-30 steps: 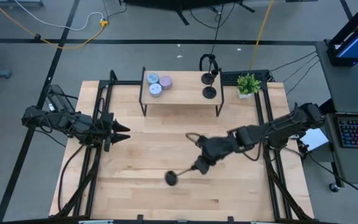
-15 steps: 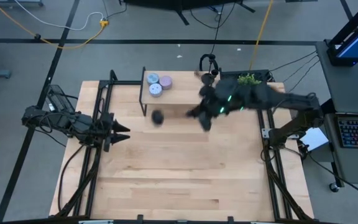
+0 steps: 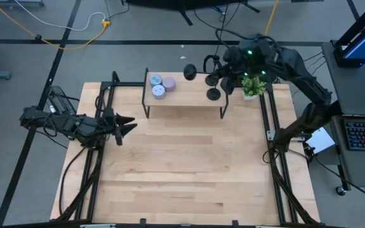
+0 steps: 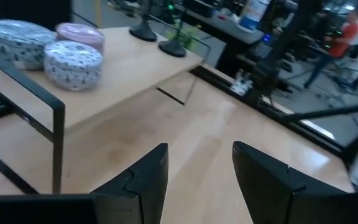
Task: Pick & Place candle stick holders
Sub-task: Put the black candle holder on the shelf
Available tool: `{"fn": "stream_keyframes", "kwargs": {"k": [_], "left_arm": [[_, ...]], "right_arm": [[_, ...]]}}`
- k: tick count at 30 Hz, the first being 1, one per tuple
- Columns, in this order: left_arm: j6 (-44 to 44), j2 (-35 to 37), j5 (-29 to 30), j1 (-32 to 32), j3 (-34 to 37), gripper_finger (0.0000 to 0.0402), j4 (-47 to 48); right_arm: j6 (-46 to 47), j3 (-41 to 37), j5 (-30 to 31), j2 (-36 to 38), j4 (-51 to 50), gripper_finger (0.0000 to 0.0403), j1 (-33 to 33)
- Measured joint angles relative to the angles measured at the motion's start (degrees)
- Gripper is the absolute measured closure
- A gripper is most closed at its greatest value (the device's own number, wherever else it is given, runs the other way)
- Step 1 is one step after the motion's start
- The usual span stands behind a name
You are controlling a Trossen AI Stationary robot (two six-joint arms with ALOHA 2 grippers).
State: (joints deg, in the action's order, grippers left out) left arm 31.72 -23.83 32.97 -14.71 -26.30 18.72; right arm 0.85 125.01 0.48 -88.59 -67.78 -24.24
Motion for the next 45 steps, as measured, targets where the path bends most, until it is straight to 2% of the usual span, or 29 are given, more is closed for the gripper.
{"fn": "stream_keyframes", "kwargs": {"k": [9, 20, 26, 30, 34, 37, 40, 45], "left_arm": [[3.55, -5.69, 2.11, -0.01, 0.02, 0.0218, -2.67], [9.58, -10.61, 2.0, -0.01, 0.02, 0.0218, -3.15], [7.4, -12.57, 2.08, 0.01, 0.02, 0.0218, -8.2], [6.7, -14.0, 4.22, 0.17, 0.02, 0.0218, -14.02], [0.26, -17.28, 4.87, 1.75, -0.57, 0.0218, -23.88], [-7.36, -21.47, 4.22, 3.66, -3.6, 0.0218, -29.45], [-13.96, -26.92, 2.58, 6.39, -9.73, 0.0218, -28.4], [-22.5, -38.09, -3.38, 12.74, -23.56, 0.0218, -19.26]], "right_arm": [[-8.56, 0.09, -0.75, -5.21, -1.97, 0.0391, -4.7], [-11.61, 0.09, -0.7, -9.32, -8.63, 0.0391, -4.99], [-12.98, 0.11, -0.64, -10.36, -8.69, 0.0391, -4.93], [-13.74, 0.11, -0.57, -11.32, -7.45, 0.0391, -4.29], [-14.2, 0.11, -0.61, -11.66, -6.25, 0.0391, -3.21], [-14.19, 0.11, -0.6, -11.7, -6.29, 0.0391, -2.52], [-13.73, 0.11, -0.55, -11.68, -6.22, 0.0391, -1.86], [-12.6, 0.11, -0.65, -11.68, -6.22, 0.0391, -1.08]]}}
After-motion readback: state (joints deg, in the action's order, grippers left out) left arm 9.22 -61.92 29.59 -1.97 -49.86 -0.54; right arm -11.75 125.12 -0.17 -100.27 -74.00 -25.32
